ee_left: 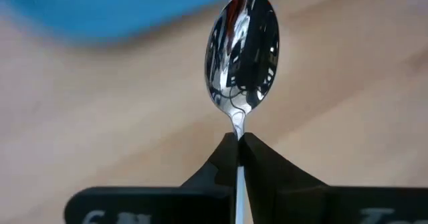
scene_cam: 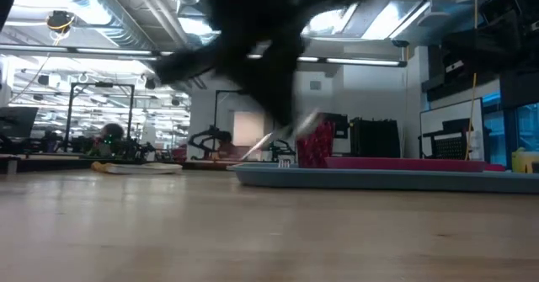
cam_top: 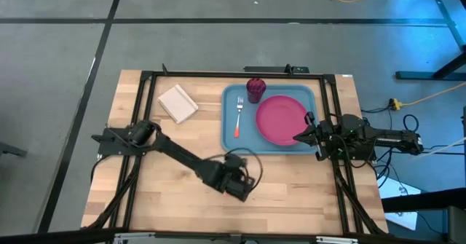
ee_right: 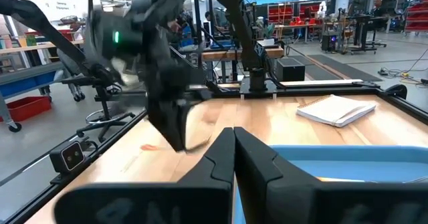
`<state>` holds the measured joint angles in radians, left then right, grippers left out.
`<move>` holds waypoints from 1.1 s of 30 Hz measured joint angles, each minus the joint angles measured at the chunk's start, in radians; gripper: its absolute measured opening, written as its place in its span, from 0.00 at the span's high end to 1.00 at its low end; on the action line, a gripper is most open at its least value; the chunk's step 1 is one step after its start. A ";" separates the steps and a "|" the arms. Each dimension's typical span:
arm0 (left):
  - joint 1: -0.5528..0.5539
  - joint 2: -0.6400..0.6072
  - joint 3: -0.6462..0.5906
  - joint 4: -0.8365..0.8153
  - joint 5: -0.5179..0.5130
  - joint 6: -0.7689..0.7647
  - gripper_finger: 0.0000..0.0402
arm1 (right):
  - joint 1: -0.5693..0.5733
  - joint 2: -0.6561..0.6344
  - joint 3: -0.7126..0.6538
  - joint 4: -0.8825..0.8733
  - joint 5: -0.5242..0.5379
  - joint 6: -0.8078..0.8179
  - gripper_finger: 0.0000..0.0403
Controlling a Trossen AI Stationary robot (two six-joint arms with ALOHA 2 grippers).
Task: Pick and place plate/cup/fork/spoon on tray
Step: Put the orange spoon on the blue tray to the left side of the orange fork
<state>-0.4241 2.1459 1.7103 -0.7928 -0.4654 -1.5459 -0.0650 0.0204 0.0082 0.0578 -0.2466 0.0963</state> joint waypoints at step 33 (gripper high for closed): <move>0.553 -0.013 -0.081 -0.022 0.119 0.328 0.99 | 0.000 -0.001 0.000 0.000 0.000 0.000 0.97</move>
<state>0.1287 2.1326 1.6292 -0.8152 -0.3469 -1.2183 -0.0647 0.0196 0.0082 0.0582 -0.2462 0.0965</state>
